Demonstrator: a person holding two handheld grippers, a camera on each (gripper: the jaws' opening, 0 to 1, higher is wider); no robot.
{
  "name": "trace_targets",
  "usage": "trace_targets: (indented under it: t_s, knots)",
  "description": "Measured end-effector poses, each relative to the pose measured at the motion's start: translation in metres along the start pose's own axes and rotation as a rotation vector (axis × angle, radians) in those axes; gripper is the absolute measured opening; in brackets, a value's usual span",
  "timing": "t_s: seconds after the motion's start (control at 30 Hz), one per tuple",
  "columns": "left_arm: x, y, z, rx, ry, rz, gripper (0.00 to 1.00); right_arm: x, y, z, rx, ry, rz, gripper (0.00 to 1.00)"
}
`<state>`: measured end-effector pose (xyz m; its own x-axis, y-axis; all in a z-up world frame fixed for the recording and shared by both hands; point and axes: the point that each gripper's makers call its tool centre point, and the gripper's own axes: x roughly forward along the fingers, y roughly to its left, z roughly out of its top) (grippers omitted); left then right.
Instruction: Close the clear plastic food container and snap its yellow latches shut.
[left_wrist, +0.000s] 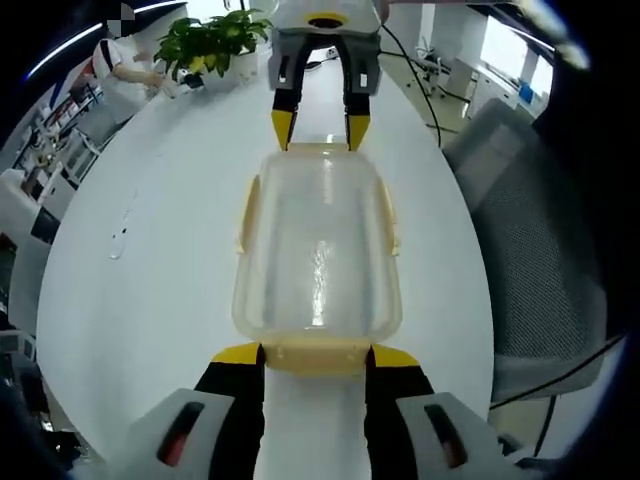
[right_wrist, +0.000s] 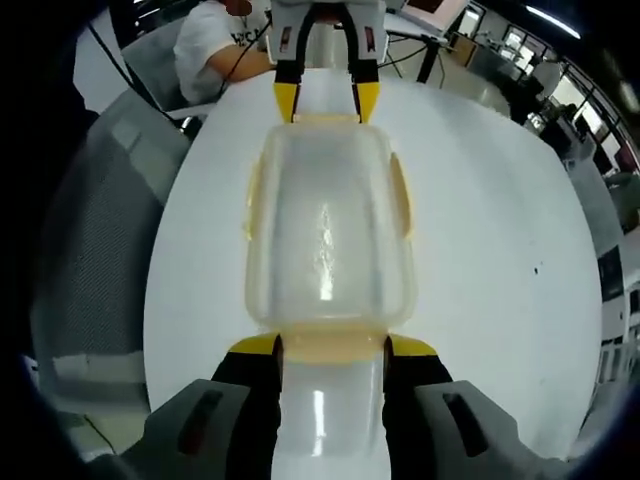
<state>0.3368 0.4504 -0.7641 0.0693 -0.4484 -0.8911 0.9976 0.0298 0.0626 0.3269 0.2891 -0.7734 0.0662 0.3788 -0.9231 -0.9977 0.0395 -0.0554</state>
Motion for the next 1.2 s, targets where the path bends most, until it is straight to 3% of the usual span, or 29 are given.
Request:
trace_targets:
  t_s: [0.53, 1.2]
  knots:
    - [0.017, 0.000, 0.032, 0.014, 0.015, -0.004, 0.33, -0.010, 0.000, -0.033, 0.014, -0.009, -0.003, 0.36]
    - [0.032, 0.001, 0.058, 0.021, 0.041, -0.012, 0.33, -0.020, -0.004, -0.061, 0.024, -0.025, 0.000, 0.36]
